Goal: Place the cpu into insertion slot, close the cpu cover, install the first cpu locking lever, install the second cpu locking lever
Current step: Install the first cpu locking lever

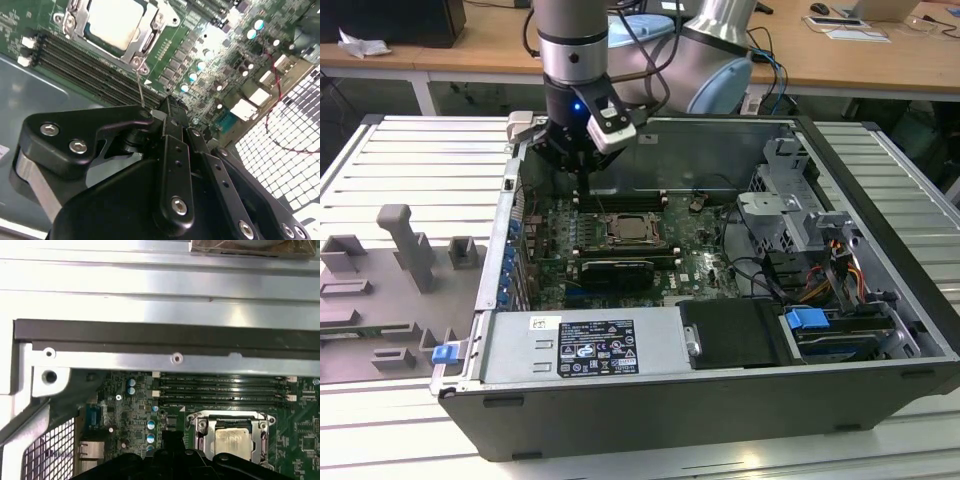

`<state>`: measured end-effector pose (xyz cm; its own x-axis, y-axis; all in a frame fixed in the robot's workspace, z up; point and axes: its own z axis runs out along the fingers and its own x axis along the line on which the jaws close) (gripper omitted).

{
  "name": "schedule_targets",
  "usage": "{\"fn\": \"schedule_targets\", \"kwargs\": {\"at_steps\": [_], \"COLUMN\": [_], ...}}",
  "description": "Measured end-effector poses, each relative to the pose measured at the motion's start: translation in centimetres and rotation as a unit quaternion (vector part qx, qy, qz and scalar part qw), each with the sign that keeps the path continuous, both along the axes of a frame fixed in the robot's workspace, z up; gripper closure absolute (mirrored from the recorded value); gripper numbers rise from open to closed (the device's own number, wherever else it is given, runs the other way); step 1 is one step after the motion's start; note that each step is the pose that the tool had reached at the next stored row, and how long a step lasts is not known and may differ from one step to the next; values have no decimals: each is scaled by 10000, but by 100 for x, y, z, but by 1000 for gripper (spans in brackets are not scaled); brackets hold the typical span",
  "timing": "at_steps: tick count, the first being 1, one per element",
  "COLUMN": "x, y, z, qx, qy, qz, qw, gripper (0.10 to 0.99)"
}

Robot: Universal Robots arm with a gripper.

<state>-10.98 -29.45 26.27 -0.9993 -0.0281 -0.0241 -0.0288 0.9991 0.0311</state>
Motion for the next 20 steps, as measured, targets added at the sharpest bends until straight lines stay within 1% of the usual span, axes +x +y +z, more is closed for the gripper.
{"fn": "schedule_targets", "kwargs": {"at_steps": [3, 4, 8, 10, 11, 16, 19, 20], "x": [9, 40, 134, 206, 256, 422, 484, 487], "y": [55, 66, 79, 84, 88, 98, 98, 97], "z": [-4, -5, -8, -11, -15, -32, -40, -41], "qx": [1, 1, 1, 0, 1, 1, 2, 10], "qy": [0, 0, 0, 0, 0, 0, 0, -1], "qz": [27, 37, 52, 66, 74, 99, 106, 108], "qw": [10000, 10000, 10000, 10000, 10000, 10000, 9999, 9999], "gripper": [980, 980, 980, 980, 980, 980, 980, 980]}}
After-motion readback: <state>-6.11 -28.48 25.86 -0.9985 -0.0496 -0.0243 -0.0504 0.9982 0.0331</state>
